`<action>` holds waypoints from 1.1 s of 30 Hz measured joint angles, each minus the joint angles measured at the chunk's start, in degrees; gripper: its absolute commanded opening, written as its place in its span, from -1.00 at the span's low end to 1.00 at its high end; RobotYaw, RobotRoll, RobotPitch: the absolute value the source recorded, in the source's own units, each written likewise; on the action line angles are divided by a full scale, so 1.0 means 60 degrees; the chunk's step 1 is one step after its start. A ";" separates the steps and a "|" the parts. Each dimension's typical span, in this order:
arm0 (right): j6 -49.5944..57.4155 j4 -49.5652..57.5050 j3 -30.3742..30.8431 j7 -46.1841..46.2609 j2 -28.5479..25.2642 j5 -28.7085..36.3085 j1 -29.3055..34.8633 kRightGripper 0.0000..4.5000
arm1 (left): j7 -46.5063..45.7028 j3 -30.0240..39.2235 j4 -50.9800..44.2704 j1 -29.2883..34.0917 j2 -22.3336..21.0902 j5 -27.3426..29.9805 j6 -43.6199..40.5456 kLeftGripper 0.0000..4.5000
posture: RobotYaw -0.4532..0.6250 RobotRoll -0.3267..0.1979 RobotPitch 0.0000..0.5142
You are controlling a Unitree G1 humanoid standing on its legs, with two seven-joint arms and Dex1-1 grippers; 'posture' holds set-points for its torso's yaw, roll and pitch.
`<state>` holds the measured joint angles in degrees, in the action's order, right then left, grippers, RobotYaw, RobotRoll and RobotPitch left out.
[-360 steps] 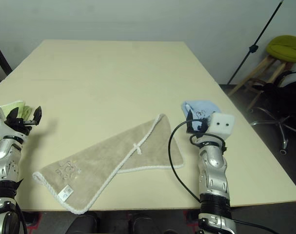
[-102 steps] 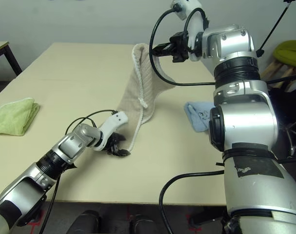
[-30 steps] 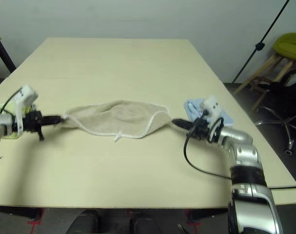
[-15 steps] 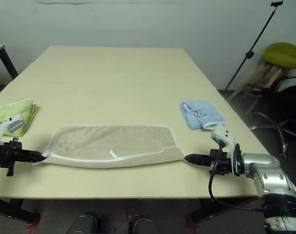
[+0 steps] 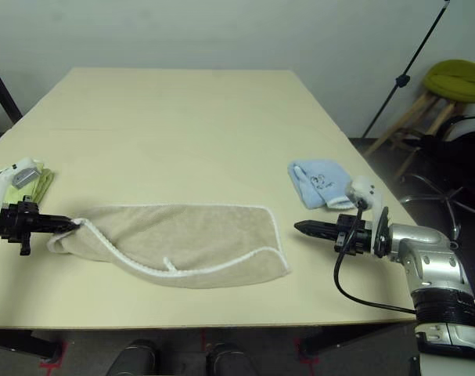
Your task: Fold the towel and set it aside.
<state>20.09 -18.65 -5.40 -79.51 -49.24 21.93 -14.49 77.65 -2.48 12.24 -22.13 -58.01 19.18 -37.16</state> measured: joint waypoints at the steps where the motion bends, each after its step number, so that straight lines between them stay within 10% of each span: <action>1: 0.0266 0.0201 0.0059 -0.0103 -0.0011 0.0044 0.0049 -0.25 | 0.0016 -0.0001 -0.0001 0.0017 0.0000 0.0010 -0.0028 -1.00 | -0.04 0.25 -0.98; 9: 0.1629 0.1117 0.0560 -0.0680 -0.0152 0.0455 -0.0050 0.99 | 0.0118 -0.0002 -0.0051 0.0229 -0.0001 0.0043 -0.0067 -1.00 | -0.01 0.25 -0.98; 30: 0.1223 -0.0152 0.1730 -0.0484 0.0570 -0.0465 -0.0832 0.99 | -0.0151 0.0041 -0.0337 0.0768 0.0016 0.0302 -0.0247 -1.00 | 0.05 0.25 -0.93; 33: 0.1254 -0.0187 0.1881 -0.0483 0.0618 -0.0485 -0.0836 0.71 | -0.0221 0.0094 -0.0377 0.0833 0.0016 0.0353 -0.0268 -1.00 | 0.06 0.25 -0.91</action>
<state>27.61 -19.77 5.88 -82.41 -45.53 19.02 -19.51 76.32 -1.91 9.98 -17.13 -57.92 21.29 -38.77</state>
